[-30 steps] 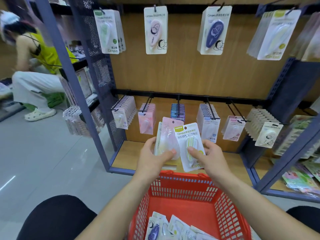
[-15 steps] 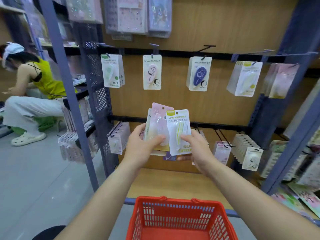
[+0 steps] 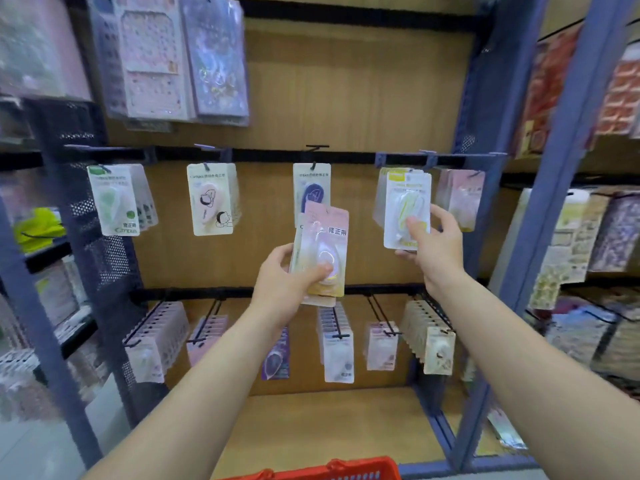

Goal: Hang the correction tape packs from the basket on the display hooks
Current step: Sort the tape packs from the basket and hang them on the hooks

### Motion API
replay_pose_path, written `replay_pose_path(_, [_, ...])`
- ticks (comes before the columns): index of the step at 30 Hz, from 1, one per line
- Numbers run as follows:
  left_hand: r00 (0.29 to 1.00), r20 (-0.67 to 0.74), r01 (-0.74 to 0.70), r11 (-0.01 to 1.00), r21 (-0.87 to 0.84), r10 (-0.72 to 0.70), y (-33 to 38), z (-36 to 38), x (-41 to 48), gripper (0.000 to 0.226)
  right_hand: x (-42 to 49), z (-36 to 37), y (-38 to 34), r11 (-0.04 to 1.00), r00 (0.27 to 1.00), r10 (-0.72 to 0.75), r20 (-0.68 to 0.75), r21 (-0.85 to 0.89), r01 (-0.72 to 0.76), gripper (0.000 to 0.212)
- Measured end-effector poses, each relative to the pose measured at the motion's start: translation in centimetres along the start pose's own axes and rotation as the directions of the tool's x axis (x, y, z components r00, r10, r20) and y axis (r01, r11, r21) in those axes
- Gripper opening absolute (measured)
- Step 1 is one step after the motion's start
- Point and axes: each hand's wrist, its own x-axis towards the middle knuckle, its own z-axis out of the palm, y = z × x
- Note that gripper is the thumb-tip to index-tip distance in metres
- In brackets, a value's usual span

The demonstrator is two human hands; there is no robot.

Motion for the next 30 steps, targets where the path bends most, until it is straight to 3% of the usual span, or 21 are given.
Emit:
replay_pose_path(7, [0.999, 0.046, -0.013, 1.000, -0.011, 0.013, 0.8, 3.3, 3.9, 0.044, 6.9, 0.2, 0.6, 0.999, 0.999, 0.011, -0.041, -0.037, -0.012, 0.032])
replay_pose_path(12, [0.999, 0.043, 0.004, 1.000, -0.026, -0.003, 0.1, 3.8, 5.8, 0.051, 8.5, 0.2, 2.2, 0.998, 0.998, 0.018, -0.059, -0.058, -0.021, 0.024])
replay_pose_path(15, [0.998, 0.056, 0.004, 1.000, -0.020, -0.003, -0.4, 4.0, 6.5, 0.050, 9.2, 0.3, 2.9, 0.993, 0.997, 0.065, -0.048, -0.091, -0.069, 0.030])
replay_pose_path(19, [0.997, 0.075, 0.008, 0.999, -0.033, -0.006, -0.9, 4.7, 7.0, 0.052, 8.4, 0.1, 3.6, 0.840, 0.988, 0.005, -0.151, -0.536, -0.086, 0.056])
replay_pose_path(21, [0.995, 0.096, 0.013, 0.999, -0.042, -0.009, -1.1, 5.3, 7.2, 0.053, 5.8, -0.2, 3.9, 0.879, 0.995, -0.033, -0.089, -0.477, -0.013, 0.043])
replay_pose_path(23, [0.991, 0.130, 0.016, 0.999, -0.038, -0.011, -1.3, 6.0, 7.3, 0.057, 2.7, -0.2, 4.2, 0.951, 0.987, 0.069, 0.144, -0.308, -0.021, 0.026])
replay_pose_path(25, [0.985, 0.171, 0.016, 1.000, -0.020, -0.012, -1.4, 7.1, 7.1, 0.061, 0.6, -0.5, 4.6, 0.971, 0.941, 0.125, 0.316, -0.236, -0.050, 0.025])
replay_pose_path(30, [0.971, 0.239, 0.000, 1.000, -0.022, 0.005, -1.5, 10.3, 6.3, 0.064, 0.1, -2.7, 4.9, 0.992, 0.975, 0.055, 0.216, -0.123, -0.029, 0.019])
